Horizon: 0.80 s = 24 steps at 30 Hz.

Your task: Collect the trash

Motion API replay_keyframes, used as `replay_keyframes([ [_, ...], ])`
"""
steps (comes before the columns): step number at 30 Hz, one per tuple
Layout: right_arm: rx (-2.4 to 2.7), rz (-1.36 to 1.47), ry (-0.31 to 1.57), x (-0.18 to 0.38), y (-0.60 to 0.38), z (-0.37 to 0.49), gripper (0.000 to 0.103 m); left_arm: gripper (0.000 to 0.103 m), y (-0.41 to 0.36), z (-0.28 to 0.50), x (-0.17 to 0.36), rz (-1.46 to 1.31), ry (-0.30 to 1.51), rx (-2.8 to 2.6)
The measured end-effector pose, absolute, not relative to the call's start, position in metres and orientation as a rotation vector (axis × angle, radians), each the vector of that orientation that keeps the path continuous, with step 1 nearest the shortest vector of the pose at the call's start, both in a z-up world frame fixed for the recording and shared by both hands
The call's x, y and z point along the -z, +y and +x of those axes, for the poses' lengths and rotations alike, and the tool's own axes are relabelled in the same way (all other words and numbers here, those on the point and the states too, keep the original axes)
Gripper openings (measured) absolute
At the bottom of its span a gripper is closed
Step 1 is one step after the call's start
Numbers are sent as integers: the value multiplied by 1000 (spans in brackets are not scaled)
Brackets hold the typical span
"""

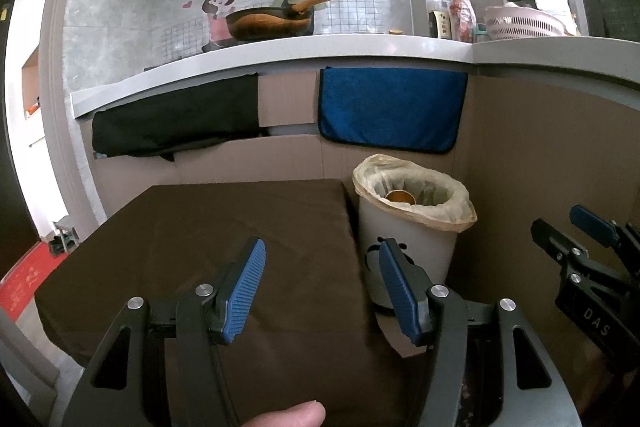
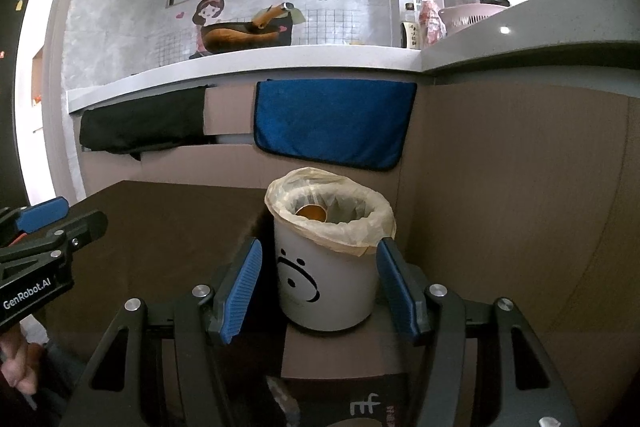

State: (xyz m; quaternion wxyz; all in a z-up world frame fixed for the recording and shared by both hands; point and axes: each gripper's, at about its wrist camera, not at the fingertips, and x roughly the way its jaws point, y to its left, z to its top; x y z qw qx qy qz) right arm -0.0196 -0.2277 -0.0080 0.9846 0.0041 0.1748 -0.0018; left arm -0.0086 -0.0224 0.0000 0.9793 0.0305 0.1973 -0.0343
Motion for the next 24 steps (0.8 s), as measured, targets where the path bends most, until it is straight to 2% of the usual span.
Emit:
replay_keyframes([
  [24, 0, 3, 362, 6, -228, -17, 58, 60, -20, -1, -3, 49, 408, 57],
])
